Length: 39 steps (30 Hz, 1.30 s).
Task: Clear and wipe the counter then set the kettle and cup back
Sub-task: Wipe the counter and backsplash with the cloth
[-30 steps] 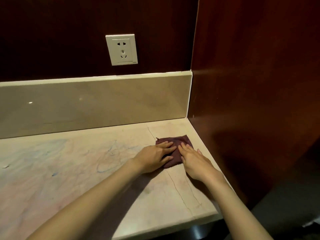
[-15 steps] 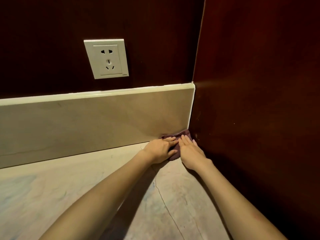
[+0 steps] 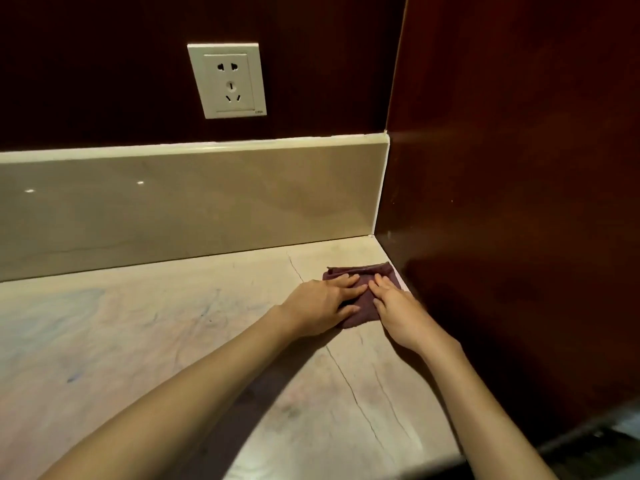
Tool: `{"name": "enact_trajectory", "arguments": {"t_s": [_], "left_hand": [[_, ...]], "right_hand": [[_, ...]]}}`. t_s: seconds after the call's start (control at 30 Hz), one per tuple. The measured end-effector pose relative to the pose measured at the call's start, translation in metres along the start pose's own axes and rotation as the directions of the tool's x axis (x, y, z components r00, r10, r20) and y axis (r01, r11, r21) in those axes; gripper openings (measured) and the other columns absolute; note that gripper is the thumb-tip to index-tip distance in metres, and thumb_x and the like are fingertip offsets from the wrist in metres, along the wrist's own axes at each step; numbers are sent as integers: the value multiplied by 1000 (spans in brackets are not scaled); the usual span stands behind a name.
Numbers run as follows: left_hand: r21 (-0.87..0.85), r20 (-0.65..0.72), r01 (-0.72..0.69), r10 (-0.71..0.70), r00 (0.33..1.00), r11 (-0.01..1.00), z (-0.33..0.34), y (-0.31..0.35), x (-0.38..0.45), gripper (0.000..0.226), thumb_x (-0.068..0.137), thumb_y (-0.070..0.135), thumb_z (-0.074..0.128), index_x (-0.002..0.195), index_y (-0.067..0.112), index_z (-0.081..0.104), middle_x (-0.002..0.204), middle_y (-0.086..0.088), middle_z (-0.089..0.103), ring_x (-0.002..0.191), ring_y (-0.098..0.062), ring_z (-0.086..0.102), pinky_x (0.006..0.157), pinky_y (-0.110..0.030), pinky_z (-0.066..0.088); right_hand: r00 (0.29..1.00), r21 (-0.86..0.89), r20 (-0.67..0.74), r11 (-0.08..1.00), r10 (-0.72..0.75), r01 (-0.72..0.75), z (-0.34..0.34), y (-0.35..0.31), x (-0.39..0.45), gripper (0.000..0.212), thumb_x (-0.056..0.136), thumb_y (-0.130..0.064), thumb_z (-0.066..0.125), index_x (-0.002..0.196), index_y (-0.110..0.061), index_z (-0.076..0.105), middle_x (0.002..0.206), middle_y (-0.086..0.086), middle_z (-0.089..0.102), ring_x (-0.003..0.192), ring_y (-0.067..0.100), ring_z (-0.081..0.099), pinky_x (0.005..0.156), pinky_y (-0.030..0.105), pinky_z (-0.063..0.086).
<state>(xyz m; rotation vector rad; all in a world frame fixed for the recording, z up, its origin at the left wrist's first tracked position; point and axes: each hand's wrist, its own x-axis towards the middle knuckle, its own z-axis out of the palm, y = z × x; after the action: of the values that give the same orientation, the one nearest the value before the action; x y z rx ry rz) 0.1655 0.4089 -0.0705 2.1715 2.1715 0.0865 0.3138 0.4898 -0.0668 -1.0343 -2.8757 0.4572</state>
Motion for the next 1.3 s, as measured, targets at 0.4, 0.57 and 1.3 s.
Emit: {"name": "enact_trajectory", "arguments": {"t_s": [0.4, 0.57, 1.3], "left_hand": [[-83, -1, -29, 29, 1000, 996, 10, 131, -128, 57, 97, 51, 36, 150, 36, 19, 159, 11, 10, 145, -6, 14, 111, -32, 34], [-95, -6, -38, 37, 999, 995, 12, 138, -141, 55, 96, 57, 26, 148, 40, 22, 158, 15, 11, 144, -4, 14, 112, -29, 32], [-41, 40, -26, 27, 999, 999, 0, -51, -28, 50, 101, 37, 37, 149, 30, 26, 159, 6, 15, 145, -9, 16, 112, -27, 22]], "right_hand": [[966, -55, -215, 989, -144, 135, 21, 16, -169, 46, 80, -17, 62, 126, -12, 60, 136, 1, 50, 120, 10, 56, 99, 10, 27], [978, -41, -76, 980, -196, 193, 16, 18, -191, 48, 98, -24, 47, 144, -16, 37, 148, -11, 25, 137, -1, 25, 104, 8, 7], [997, -18, 14, 997, -74, 74, 25, -33, 14, 50, 105, -27, 24, 153, -19, 13, 161, 2, 5, 148, 15, 5, 116, 30, 17]]}}
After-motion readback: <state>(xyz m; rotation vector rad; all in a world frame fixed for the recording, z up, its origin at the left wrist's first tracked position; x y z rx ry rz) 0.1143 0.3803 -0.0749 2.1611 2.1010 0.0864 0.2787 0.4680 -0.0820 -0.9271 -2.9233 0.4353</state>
